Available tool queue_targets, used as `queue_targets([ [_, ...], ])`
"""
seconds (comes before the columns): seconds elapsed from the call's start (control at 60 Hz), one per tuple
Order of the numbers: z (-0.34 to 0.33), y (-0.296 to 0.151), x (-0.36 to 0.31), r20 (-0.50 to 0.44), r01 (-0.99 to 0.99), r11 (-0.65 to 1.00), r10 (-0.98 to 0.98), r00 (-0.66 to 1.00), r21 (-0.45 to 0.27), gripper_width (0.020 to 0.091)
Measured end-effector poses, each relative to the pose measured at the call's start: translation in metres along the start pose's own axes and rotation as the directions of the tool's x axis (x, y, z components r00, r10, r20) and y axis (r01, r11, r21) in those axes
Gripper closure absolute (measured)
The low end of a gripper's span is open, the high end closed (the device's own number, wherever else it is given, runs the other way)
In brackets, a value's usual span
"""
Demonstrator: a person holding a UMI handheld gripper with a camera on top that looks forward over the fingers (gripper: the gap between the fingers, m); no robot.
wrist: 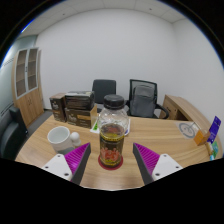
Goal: Pour water
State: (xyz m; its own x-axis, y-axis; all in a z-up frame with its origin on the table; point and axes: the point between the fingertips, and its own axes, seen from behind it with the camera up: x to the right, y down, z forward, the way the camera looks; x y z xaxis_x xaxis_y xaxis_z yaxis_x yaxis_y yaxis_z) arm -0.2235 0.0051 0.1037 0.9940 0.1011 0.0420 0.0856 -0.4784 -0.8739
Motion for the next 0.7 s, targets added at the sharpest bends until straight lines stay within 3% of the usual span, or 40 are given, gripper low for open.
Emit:
queue_targets([
  [0.133, -0.074, 0.006, -0.016, -0.031, -0.020, 0.999, 0.018, 0.999, -0.043, 0.0245],
  [0.45, -0.261, 0.023, -0.081, -0.070, -0.007, 0.999, 0.003, 0.998, -0.051, 0.0244],
  [0.7, -0.327, 0.030, -0.094, -0.101, -0.030, 0.999, 0.027, 0.995, -0.033, 0.0245],
])
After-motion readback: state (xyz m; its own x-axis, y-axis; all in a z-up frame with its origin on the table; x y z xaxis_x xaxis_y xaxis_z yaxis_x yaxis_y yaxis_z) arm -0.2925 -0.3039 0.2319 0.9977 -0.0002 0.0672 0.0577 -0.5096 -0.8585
